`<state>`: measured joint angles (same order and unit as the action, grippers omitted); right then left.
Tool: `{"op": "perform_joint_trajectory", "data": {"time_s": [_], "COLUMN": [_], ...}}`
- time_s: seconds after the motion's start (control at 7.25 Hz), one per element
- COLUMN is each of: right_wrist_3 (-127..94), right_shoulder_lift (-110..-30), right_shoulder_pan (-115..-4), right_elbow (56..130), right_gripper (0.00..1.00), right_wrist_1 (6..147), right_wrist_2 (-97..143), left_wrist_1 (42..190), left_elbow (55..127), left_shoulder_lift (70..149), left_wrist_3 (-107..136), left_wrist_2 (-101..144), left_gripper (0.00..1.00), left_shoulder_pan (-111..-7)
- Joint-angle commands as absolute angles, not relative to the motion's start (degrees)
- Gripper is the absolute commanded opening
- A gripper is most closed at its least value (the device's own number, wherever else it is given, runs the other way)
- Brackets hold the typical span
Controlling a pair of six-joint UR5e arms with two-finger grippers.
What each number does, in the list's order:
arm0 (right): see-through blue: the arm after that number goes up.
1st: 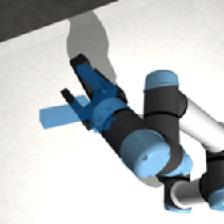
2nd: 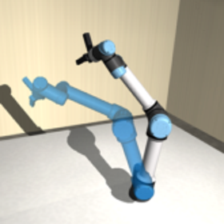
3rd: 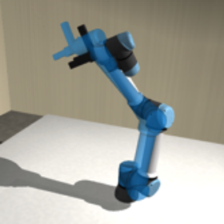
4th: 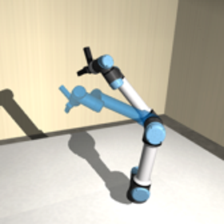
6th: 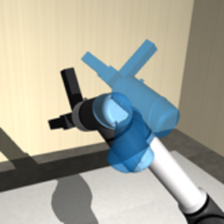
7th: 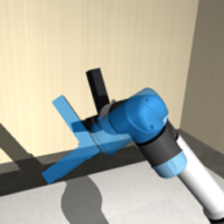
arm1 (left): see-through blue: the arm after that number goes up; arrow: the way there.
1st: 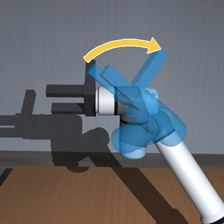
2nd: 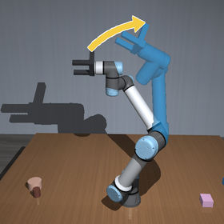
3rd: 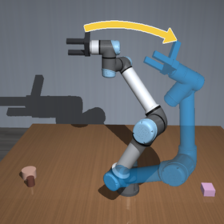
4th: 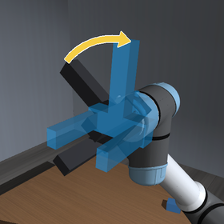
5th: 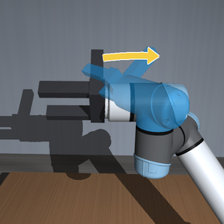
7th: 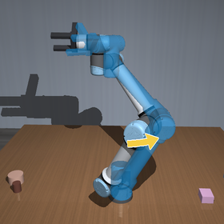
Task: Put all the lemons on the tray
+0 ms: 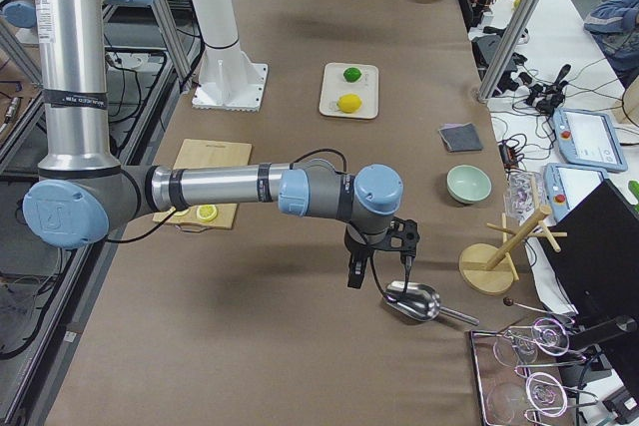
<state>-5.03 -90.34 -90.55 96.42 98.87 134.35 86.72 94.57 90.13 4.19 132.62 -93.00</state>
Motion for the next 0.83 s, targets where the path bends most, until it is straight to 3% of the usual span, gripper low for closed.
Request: {"op": "perform_joint_trajectory", "data": {"time_s": [0.0, 0.69], "right_wrist_3": [-5.0, -4.9], "right_shoulder_lift": [-90.4, -90.4], "right_shoulder_pan": [-90.5, -90.6], "right_elbow": [96.5, 96.4], "right_gripper": [0.99, 0.99], "right_wrist_1": [98.9, 98.9], "right_wrist_2": [134.4, 134.3], "left_wrist_1": [92.0, 93.2], "left_elbow": [89.8, 89.6], "left_shoulder_lift": [90.1, 90.4], "left_wrist_3": [4.2, 4.4], "left_wrist_2": [132.8, 135.6], "left_gripper": [0.98, 0.98], "left_shoulder_pan": [-92.9, -91.5]}}
